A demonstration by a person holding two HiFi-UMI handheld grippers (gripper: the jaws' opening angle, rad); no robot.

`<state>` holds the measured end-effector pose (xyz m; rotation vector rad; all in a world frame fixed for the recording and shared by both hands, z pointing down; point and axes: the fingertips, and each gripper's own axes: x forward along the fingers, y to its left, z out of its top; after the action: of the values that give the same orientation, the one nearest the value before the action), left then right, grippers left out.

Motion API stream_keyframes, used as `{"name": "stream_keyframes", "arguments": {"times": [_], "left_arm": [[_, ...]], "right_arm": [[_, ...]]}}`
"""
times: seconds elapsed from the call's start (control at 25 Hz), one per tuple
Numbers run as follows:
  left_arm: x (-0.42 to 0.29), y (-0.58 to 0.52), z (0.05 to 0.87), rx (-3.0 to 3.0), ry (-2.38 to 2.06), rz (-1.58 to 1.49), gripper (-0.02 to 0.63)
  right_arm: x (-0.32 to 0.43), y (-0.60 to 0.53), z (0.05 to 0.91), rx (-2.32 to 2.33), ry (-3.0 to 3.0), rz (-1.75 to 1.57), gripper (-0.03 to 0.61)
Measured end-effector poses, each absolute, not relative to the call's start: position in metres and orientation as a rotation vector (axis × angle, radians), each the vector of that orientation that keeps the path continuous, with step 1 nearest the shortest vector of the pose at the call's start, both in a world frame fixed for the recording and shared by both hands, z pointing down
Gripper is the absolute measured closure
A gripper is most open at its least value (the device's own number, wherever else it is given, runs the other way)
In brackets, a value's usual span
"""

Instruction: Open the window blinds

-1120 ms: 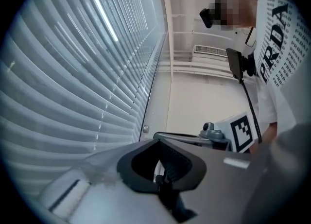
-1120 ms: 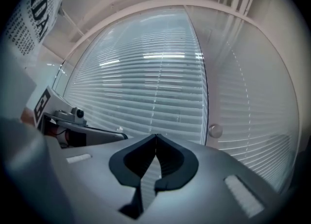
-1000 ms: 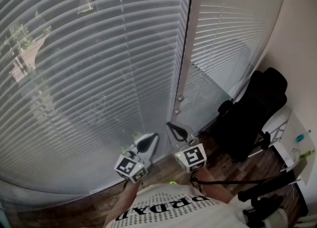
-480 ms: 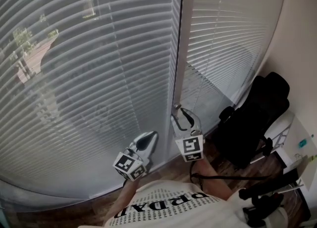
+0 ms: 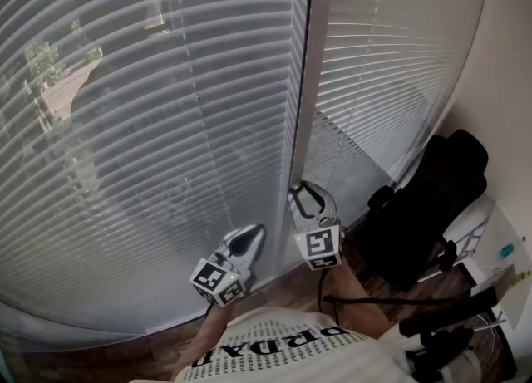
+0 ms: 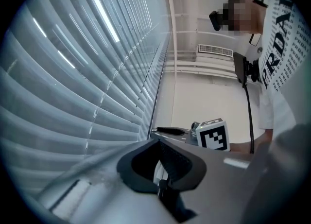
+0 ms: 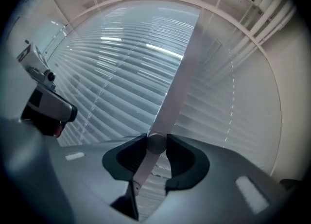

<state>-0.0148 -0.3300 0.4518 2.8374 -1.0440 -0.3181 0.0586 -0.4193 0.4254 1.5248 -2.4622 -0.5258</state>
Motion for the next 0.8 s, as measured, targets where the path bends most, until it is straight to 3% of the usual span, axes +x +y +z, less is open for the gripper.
{"name": "stream_keyframes", "arguments": {"times": [0.8], "left_arm": [[-0.0171, -0.3362, 0.4521, 2.826, -1.037, -0.307, 0.621]], "right_arm": [[0.0615, -0.4209, 0.4240, 1.582, -2.602, -0.287, 0.445]]}}
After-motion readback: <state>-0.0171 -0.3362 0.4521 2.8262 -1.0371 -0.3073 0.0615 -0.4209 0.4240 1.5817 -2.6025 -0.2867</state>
